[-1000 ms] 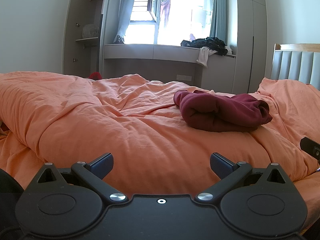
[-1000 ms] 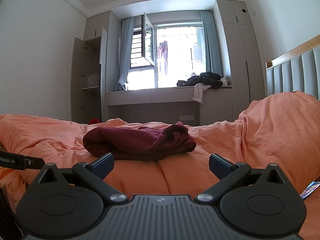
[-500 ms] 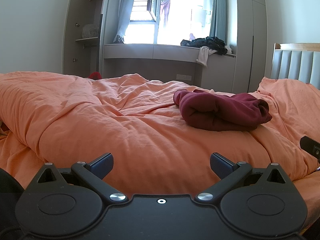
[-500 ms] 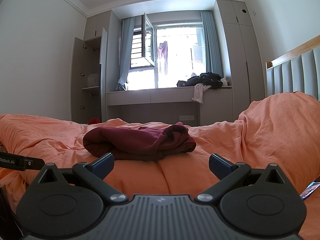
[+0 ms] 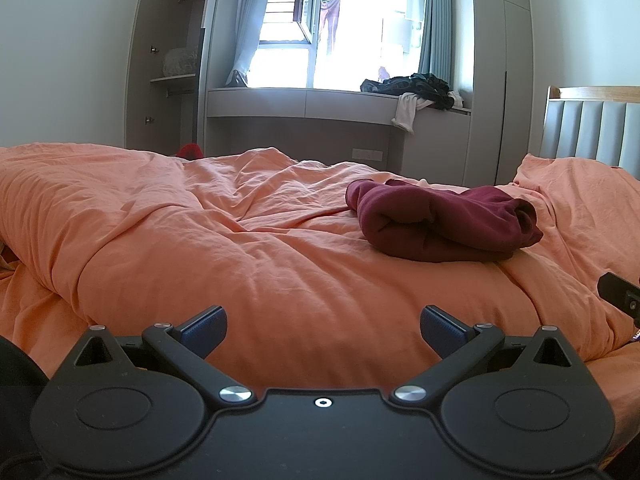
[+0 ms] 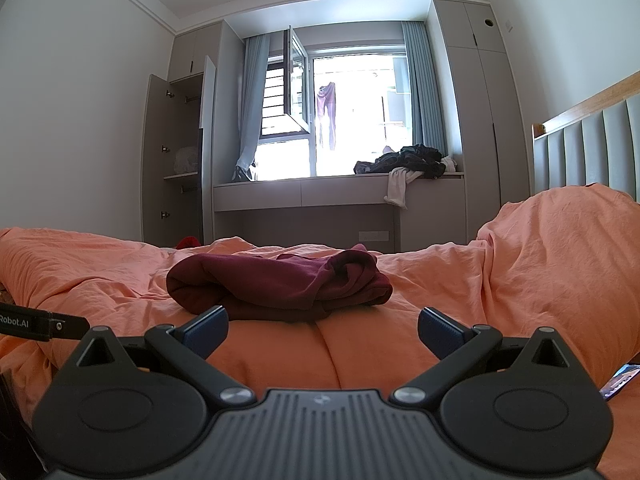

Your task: Fold small clothes

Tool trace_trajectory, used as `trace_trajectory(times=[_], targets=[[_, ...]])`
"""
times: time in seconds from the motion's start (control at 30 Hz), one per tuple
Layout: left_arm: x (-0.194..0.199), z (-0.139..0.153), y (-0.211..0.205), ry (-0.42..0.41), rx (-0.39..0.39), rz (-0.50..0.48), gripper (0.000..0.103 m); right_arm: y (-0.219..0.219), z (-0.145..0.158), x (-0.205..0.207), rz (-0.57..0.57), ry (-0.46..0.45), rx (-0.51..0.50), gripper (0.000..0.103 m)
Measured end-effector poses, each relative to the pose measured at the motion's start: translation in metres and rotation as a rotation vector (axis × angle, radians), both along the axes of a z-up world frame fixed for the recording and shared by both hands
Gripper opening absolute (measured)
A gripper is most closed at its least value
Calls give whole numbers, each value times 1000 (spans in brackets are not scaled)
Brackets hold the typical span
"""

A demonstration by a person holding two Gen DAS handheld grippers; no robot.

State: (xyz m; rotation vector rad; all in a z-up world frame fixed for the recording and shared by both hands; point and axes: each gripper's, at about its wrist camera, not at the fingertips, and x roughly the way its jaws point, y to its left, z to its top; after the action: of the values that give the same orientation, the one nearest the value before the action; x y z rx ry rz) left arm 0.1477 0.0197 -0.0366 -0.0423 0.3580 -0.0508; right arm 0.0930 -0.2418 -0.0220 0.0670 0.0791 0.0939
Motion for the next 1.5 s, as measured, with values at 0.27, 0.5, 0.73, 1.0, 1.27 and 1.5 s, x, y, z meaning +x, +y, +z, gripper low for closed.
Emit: trace_trajectory(times=[0.27, 0.5, 0.73, 1.0, 1.27, 1.5], targets=[[-2, -1, 1, 1, -17, -6, 103, 0, 0, 0, 0, 0, 0, 103], [-4, 2, -1, -10, 19, 32, 103, 0, 0, 0, 0, 0, 0, 103], [-4, 4, -1, -5, 25, 30, 103, 0, 0, 0, 0, 0, 0, 103], [-4, 4, -1, -4, 32, 26, 103, 0, 0, 0, 0, 0, -1, 103], [-3, 5, -1, -7, 33, 22, 103, 0, 0, 0, 0, 0, -1, 103], [-3, 5, -2, -7, 36, 19, 103, 1, 0, 0, 0, 0, -2, 103]])
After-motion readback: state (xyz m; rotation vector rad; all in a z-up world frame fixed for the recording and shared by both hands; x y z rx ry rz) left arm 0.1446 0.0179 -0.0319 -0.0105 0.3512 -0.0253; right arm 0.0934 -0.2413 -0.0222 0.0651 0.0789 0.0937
